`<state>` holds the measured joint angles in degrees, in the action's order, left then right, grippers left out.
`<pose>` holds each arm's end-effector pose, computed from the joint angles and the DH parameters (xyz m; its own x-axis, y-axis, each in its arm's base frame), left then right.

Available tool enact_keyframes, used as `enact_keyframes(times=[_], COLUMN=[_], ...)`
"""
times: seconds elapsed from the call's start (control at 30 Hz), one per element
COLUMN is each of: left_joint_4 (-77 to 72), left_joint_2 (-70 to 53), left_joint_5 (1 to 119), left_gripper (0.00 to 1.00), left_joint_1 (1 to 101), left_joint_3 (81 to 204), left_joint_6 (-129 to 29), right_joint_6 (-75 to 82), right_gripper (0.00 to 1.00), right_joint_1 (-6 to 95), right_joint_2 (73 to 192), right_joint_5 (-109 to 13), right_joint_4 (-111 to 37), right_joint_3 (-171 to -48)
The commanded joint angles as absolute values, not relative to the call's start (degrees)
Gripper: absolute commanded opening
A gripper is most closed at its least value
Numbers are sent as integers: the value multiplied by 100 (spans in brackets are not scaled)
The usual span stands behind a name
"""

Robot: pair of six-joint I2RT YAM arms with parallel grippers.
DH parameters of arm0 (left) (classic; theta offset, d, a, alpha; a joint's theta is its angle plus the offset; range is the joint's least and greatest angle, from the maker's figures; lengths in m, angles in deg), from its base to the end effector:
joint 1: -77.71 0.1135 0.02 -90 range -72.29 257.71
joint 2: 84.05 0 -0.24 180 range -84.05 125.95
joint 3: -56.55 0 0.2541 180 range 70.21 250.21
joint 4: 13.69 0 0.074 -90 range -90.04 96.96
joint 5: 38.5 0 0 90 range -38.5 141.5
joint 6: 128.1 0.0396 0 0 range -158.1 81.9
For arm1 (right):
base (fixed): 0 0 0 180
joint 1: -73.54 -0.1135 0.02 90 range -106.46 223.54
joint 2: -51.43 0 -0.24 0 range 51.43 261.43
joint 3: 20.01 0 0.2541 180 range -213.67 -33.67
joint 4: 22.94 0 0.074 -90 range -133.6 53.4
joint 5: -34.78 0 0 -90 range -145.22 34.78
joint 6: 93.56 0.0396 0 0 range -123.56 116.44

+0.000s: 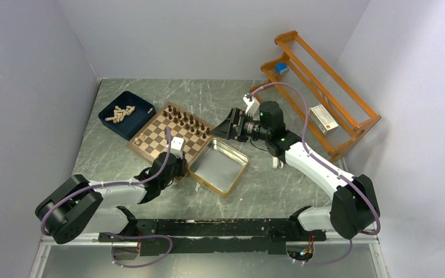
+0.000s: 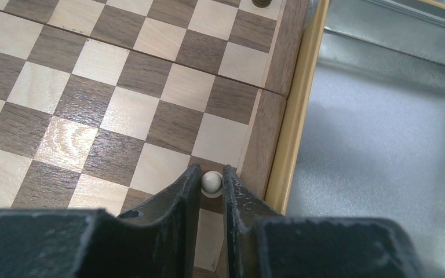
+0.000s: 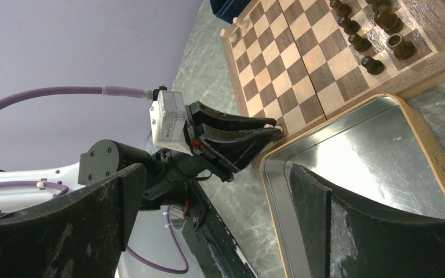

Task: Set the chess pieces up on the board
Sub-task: Place the chess piece on the chessboard, then pick up the chess piece from the storage box.

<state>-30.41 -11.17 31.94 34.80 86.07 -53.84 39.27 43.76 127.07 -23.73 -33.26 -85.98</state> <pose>0.1801 -0.1493 0.1185 -0.4307 0.0513 -0.9010 0.3175 0.9432 -0.0980 0.2607 0.1730 0.2665 -0.7952 0.2129 -0.5678 -0.4213 0.4794 0.7698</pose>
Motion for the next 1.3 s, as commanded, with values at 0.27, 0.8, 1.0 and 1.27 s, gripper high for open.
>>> enact_keyframes(times=[0.27,0.8,1.0,1.27], left_joint_4=[-2980,-1320,-89,1746], left_joint_2=[-1090,-1777,-1528,-679], left_joint_5=[3218,3408,3205,2625], left_gripper=[32,47,69,99], left_joint_1=[3430,3428,3425,3465], left_joint_3=[8764,9893,11073,13052], left_joint_6=[-5337,-5738,-5885,-5307], right_joint_6=[3910,3119,2582,2551], right_gripper=[100,100,100,100], right_joint_1=[4402,4403,4348,4345], right_joint_2=[12657,12500,12245,11763], right_joint_5=[-2248,-2265,-2729,-2618], right_joint_4=[-3273,-4099,-4632,-4470], right_joint_3=[-8681,-8767,-8821,-8519])
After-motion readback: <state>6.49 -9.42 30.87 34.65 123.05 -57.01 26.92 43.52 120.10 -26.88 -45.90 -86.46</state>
